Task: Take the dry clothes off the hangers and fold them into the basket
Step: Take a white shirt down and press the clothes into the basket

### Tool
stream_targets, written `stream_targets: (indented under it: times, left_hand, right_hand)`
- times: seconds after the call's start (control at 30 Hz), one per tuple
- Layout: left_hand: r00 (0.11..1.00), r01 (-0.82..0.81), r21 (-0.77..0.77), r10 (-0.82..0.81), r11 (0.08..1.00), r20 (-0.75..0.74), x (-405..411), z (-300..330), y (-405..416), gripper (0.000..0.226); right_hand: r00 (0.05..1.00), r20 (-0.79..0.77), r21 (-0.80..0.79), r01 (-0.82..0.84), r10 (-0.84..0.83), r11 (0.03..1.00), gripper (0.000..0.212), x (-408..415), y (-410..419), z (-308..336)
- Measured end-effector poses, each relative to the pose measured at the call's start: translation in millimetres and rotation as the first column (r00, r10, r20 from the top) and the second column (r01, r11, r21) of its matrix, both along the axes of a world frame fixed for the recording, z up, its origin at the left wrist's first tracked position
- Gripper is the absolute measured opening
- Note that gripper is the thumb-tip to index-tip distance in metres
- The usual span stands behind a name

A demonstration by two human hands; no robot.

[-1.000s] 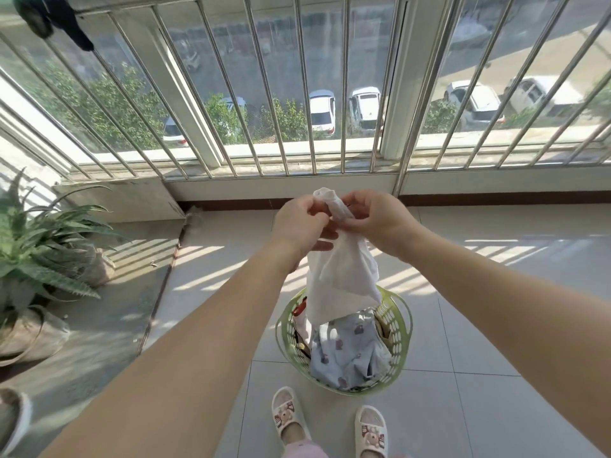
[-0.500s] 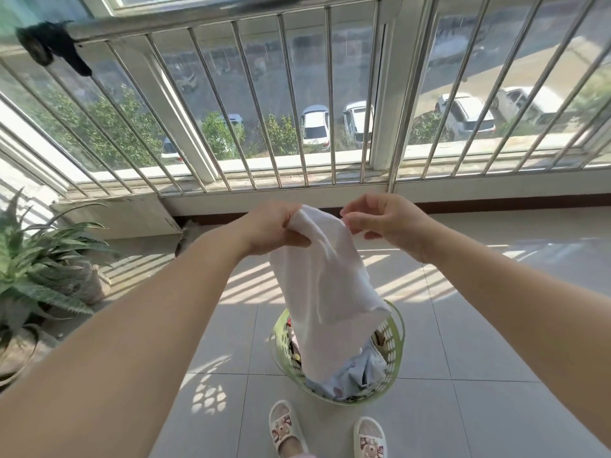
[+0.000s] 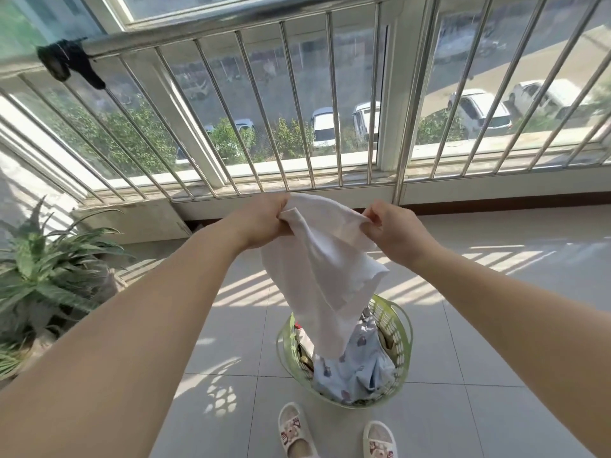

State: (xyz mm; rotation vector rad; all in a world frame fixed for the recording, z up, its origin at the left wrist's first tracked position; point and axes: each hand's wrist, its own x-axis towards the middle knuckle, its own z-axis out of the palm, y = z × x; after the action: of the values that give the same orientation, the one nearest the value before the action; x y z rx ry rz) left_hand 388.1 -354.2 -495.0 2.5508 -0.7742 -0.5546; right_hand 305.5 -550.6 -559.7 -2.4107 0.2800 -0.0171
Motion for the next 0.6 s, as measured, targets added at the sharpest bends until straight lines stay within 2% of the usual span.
stream_targets:
  times: [0.17,0.33,0.4,0.47,0.53,0.6]
  left_hand:
    - [0.994,-0.079,0.111,0.071,0.991,0.08,3.0,3.9,-4.8,0.025]
    - [0.984,-0.134,0.095,0.121,0.986,0.131,3.6,8.3,-19.4,0.027]
    - [0.978,-0.163,0.062,0.153,0.985,0.143,2.9,8.7,-24.5,0.019]
    - [0.971,-0.198,0.016,0.194,0.98,0.142,1.7,8.2,-30.1,0.011]
    - [0.965,-0.211,0.009,0.207,0.977,0.161,0.2,6.8,-35.4,0.014]
    - [0.958,-0.214,0.023,0.205,0.977,0.2,-0.7,4.6,-38.9,0.021]
  right_hand:
    - [0.98,0.181,0.029,0.074,-0.079,0.997,0.013,1.8,-16.7,12.0]
    - [0.949,0.316,-0.037,0.027,-0.014,0.999,0.007,-2.2,-17.4,16.9]
    - [0.958,0.286,-0.066,-0.009,0.027,0.998,0.008,-3.9,-16.8,15.4]
    - [0.969,0.24,-0.058,-0.041,0.054,0.997,0.021,-5.8,-15.9,14.8]
    - [0.979,0.193,-0.038,-0.054,0.06,0.998,0.03,-7.8,-13.9,15.3]
    - [0.989,0.128,-0.03,-0.073,0.076,0.997,0.026,-9.2,-9.6,16.9]
